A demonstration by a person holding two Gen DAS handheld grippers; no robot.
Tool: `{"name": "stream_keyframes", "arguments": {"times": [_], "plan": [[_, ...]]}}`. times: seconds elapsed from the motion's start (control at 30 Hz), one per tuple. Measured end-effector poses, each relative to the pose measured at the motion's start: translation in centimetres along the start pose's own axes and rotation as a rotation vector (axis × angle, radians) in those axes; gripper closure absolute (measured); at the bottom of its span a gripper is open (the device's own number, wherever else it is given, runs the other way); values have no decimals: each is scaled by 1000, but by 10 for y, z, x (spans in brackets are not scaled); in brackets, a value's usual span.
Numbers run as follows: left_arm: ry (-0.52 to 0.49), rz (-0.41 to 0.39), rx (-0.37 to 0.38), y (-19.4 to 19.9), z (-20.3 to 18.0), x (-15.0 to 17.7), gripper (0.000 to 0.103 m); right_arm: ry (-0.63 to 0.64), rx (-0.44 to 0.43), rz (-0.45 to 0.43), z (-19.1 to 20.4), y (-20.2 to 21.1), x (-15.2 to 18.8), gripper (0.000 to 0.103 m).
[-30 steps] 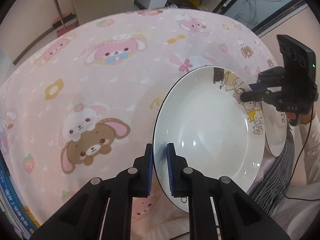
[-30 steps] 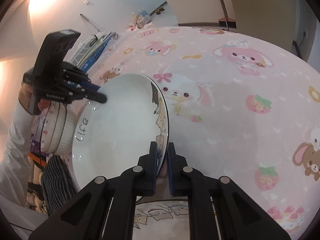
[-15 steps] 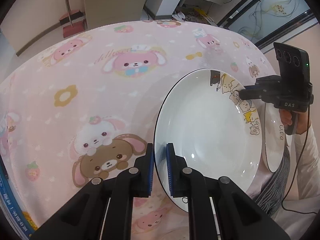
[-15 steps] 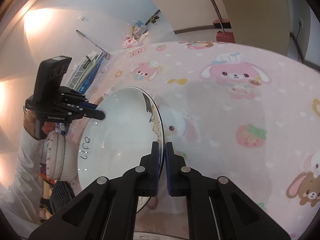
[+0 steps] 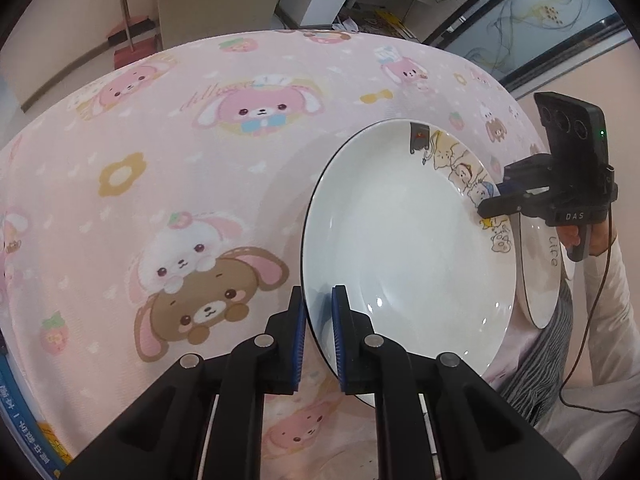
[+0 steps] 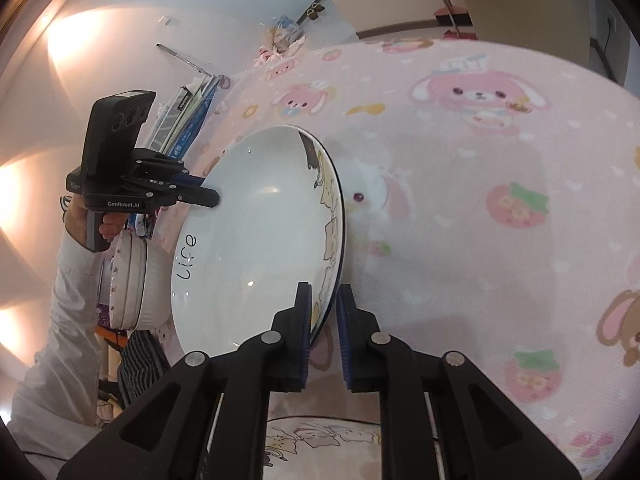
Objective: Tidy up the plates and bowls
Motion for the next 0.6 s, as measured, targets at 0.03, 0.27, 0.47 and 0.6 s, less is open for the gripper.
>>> {"name": "stream_keyframes", "arguments": {"times": [0.03,0.27,0.47,0.6], "plan": [[11,1,7,0,1,0,91,1,-1,7,0,-4,1,90],[53,12,14,-1,3,0,91,-58,-56,-70,-7,-6,5,91],[82,-35,-14,9,5,-3,91,-93,-81,-119,-4,-1,-2,92],[83,-77,-7,25,4,-8,93,-96,-99,-156,3,9,-9,94]]}}
Point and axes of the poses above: each gripper's, at about its wrist camera, not at the fingertips, and y roughly against the way its jaws point, z to its left, x to its underside, the point moved 5 cm from there along -y, roughly the way its jaws point, and after that the axes turned 9 degrees about -x, right-handed, at the moved point
